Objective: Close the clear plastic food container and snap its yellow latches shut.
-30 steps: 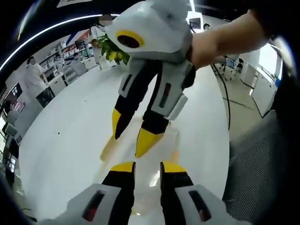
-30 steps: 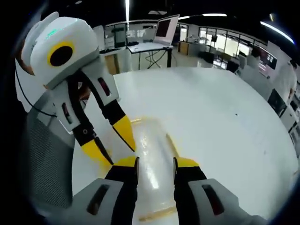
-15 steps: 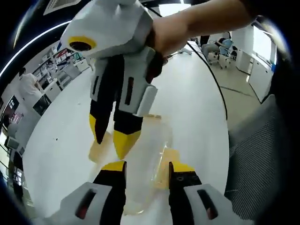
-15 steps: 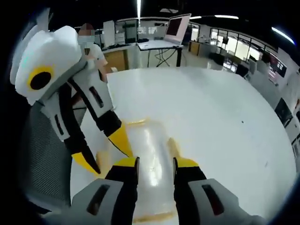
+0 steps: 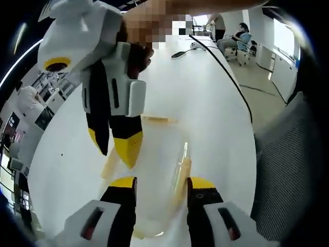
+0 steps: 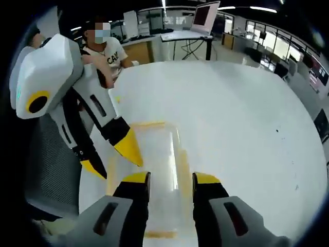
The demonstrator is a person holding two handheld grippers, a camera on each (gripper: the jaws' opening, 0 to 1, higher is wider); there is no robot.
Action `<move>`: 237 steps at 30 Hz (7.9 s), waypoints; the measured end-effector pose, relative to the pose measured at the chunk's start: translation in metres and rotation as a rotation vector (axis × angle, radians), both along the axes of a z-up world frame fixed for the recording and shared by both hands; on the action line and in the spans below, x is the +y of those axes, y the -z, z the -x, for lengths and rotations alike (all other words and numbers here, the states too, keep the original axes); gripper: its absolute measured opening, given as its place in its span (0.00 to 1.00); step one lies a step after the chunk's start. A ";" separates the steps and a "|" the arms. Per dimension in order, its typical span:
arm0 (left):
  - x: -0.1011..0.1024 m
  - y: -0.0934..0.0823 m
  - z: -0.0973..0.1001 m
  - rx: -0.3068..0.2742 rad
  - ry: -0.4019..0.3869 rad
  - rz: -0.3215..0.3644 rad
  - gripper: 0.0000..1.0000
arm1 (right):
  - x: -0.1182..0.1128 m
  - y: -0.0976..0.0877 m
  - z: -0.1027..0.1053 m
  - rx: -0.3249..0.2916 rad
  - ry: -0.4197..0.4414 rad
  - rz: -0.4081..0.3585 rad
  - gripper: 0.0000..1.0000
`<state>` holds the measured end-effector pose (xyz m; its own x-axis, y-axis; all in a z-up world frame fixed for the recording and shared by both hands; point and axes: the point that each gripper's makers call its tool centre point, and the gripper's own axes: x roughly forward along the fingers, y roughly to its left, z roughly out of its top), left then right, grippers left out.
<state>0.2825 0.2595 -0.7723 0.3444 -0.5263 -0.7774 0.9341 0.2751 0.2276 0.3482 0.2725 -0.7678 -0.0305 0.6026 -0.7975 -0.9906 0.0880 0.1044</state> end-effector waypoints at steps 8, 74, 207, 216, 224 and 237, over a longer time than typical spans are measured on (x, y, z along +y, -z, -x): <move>-0.002 0.001 0.000 -0.010 0.024 -0.006 0.34 | 0.004 0.002 0.001 0.117 -0.040 0.041 0.30; -0.006 0.011 -0.001 -0.111 0.086 -0.276 0.32 | 0.004 0.018 0.011 0.247 -0.149 0.434 0.29; 0.063 0.040 -0.022 0.174 0.112 -0.428 0.77 | -0.038 0.037 0.050 -0.135 -0.149 0.314 0.73; 0.066 0.039 -0.022 0.170 0.114 -0.393 0.77 | -0.034 0.038 0.051 -0.139 -0.134 0.317 0.73; 0.077 0.039 -0.020 0.173 0.106 -0.403 0.77 | -0.023 0.037 0.051 -0.143 -0.136 0.331 0.73; 0.106 0.039 -0.018 0.178 0.089 -0.400 0.77 | 0.004 0.038 0.051 -0.147 -0.145 0.328 0.73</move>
<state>0.3009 0.3657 -0.8114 0.1540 -0.1936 -0.9689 0.9844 0.1143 0.1336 0.2968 0.2767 -0.8056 0.0327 0.3125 -0.9493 -0.9975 -0.0489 -0.0504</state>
